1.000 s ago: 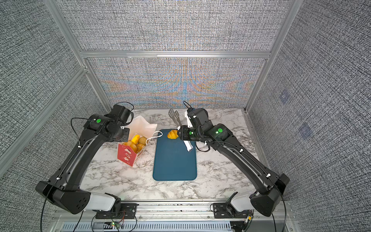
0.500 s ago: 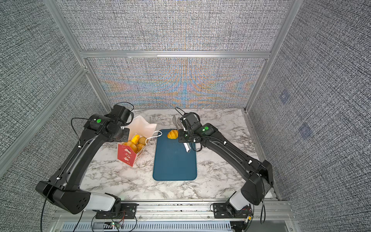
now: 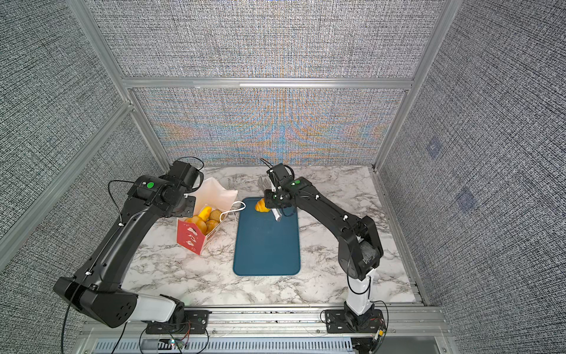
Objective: Pack bread into a paper bag
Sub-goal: Move the fake bread onto the plate.
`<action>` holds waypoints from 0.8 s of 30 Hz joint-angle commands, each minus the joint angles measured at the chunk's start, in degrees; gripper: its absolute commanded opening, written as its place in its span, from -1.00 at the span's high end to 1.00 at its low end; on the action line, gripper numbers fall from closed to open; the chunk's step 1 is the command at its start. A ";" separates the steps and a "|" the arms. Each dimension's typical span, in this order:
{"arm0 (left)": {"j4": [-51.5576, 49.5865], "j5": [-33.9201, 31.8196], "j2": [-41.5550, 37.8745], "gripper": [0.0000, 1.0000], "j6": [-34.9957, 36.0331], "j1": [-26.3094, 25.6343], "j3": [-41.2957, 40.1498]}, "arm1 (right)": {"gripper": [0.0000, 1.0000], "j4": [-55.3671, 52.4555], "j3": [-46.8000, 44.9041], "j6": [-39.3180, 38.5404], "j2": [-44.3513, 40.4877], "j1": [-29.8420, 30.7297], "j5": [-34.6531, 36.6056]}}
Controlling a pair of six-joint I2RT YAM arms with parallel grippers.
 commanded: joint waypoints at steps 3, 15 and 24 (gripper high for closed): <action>-0.33 -2.54 -0.62 0.95 0.21 0.00 -0.52 | 0.34 -0.31 5.79 -1.76 5.21 -0.31 -3.75; -0.08 -3.25 -1.32 0.96 0.16 0.16 -1.97 | 0.34 2.10 -0.95 -0.63 4.40 -0.30 -7.08; 0.13 -2.88 -0.77 0.96 0.52 0.16 -1.36 | 0.34 4.38 -4.63 0.70 4.08 0.05 -8.12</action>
